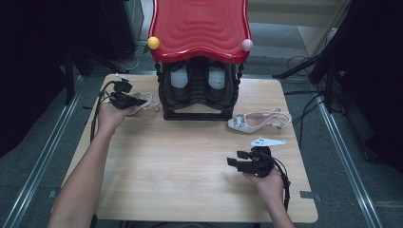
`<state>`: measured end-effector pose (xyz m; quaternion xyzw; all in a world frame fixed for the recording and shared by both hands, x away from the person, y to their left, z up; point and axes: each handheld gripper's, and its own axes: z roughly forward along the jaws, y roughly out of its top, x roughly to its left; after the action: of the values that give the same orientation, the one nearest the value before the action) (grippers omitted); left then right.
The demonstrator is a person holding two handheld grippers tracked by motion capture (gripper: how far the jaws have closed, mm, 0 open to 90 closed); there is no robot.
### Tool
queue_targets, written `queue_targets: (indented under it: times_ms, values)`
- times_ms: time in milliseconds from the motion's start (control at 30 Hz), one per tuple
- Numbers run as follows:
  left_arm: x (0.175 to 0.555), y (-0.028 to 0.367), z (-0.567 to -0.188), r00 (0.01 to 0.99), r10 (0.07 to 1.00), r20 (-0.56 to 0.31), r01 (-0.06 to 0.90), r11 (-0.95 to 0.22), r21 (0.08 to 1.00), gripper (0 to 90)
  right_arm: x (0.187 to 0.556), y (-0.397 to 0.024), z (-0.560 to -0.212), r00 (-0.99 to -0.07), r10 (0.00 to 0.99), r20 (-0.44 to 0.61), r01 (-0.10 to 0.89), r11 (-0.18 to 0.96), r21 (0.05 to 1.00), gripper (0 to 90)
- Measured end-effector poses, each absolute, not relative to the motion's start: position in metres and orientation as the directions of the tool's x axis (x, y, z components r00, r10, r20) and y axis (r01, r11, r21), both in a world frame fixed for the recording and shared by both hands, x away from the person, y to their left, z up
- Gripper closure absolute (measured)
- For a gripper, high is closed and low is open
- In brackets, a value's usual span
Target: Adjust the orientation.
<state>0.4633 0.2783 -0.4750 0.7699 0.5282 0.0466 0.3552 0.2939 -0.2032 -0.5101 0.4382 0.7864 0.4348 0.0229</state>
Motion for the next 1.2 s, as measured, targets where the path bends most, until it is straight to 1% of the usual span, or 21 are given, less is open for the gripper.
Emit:
queue_targets:
  times_ms: [100, 667, 967, 1200]
  values:
    - [0.459, 0.281, -0.474, 0.452, 0.842, -0.294, 0.779, -0.213, 0.59, 90.0, 0.295, -0.202, -0.51, -0.618, 0.707, 0.344, 0.667, 0.24, 0.706, 40.9]
    - [0.439, 0.295, -0.475, 0.452, 0.848, -0.276, 0.786, -0.232, 0.573, 90.0, 0.307, -0.191, -0.508, -0.635, 0.685, 0.357, 0.66, 0.24, 0.712, 40.6]
    - [0.431, 0.311, -0.475, 0.424, 0.872, -0.244, 0.802, -0.237, 0.548, 90.0, 0.314, -0.181, -0.508, -0.654, 0.669, 0.354, 0.653, 0.263, 0.71, 40.6]
    - [0.428, 0.327, -0.475, 0.373, 0.901, -0.222, 0.813, -0.202, 0.546, 89.5, 0.316, -0.177, -0.51, -0.661, 0.659, 0.359, 0.65, 0.263, 0.713, 40.6]
